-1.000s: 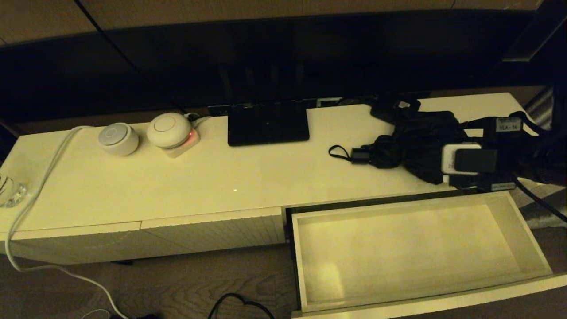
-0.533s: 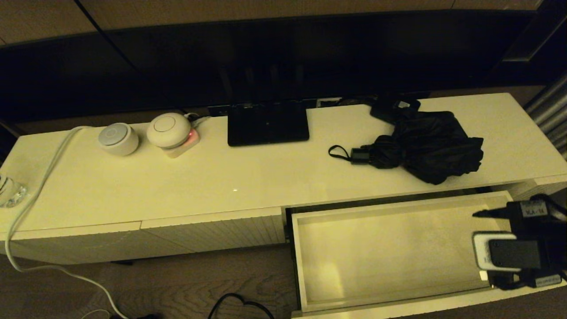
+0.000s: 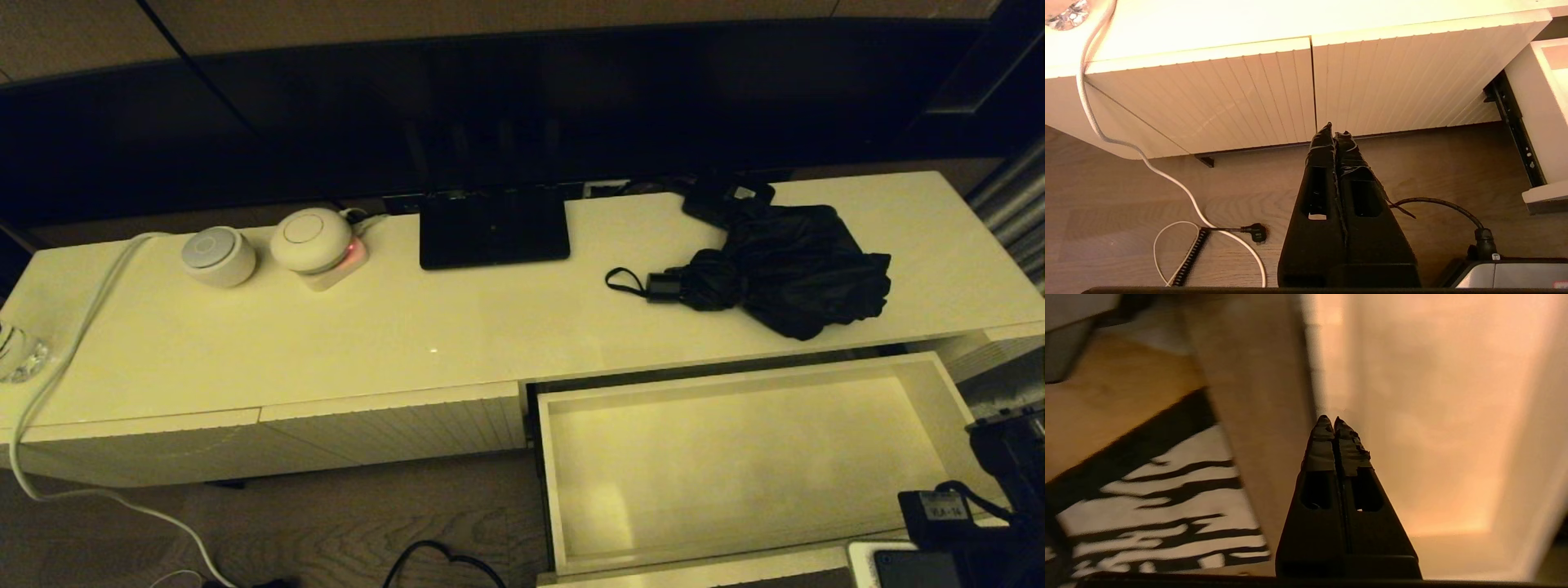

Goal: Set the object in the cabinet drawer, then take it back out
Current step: Close the drawer

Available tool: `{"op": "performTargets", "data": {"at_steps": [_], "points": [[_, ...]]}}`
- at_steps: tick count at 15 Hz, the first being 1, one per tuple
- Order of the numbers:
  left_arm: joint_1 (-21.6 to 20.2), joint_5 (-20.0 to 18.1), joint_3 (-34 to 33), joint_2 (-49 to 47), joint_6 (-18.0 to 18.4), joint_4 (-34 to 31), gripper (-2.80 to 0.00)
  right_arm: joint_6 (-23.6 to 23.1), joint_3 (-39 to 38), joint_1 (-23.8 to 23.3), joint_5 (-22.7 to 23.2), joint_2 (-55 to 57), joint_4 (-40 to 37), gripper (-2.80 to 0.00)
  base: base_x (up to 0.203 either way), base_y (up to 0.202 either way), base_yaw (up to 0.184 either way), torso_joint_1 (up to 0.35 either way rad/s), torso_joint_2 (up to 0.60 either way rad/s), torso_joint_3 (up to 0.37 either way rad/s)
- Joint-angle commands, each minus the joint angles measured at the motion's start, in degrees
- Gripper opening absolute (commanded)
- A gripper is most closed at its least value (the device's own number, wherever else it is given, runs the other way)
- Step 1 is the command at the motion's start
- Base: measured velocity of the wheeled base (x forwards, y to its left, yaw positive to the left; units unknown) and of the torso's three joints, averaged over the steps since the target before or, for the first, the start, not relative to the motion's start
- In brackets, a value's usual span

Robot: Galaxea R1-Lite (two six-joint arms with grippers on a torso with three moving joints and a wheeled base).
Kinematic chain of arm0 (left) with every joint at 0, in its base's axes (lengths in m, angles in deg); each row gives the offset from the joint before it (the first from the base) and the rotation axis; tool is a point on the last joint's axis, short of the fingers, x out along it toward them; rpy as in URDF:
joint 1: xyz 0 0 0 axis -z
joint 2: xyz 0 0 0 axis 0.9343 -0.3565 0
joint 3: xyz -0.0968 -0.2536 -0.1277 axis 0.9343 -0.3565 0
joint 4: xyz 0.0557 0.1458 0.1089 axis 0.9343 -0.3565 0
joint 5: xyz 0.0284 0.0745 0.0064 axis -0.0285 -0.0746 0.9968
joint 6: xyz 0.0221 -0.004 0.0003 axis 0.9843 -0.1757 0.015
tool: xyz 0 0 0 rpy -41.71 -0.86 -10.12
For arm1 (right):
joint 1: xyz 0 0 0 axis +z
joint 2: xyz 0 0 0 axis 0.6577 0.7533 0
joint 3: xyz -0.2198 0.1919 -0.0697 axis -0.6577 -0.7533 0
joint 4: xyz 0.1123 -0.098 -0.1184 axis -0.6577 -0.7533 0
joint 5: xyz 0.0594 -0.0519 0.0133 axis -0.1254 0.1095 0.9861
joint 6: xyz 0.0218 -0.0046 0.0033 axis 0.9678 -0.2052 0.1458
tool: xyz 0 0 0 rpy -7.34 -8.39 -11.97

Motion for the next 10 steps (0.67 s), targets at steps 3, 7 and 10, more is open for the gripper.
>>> {"op": "performTargets", "data": {"at_steps": [3, 7, 10], "points": [[0.0, 0.0, -0.2, 0.0, 0.0, 0.0, -2.80, 0.8, -1.1, 0.1, 0.5, 7.1, 0.0, -2.80, 0.000, 0.000, 0.000, 0.000, 0.00, 0.000], [0.0, 0.0, -0.2, 0.0, 0.0, 0.0, -2.80, 0.8, -1.2, 0.0, 0.7, 10.3, 0.6, -2.80, 0.000, 0.000, 0.000, 0.000, 0.00, 0.000], [0.0, 0.0, -0.2, 0.0, 0.0, 0.0, -2.80, 0.7, -3.0, -0.1, 0.2, 15.6, 9.8, -2.80, 0.000, 0.000, 0.000, 0.000, 0.00, 0.000]]}}
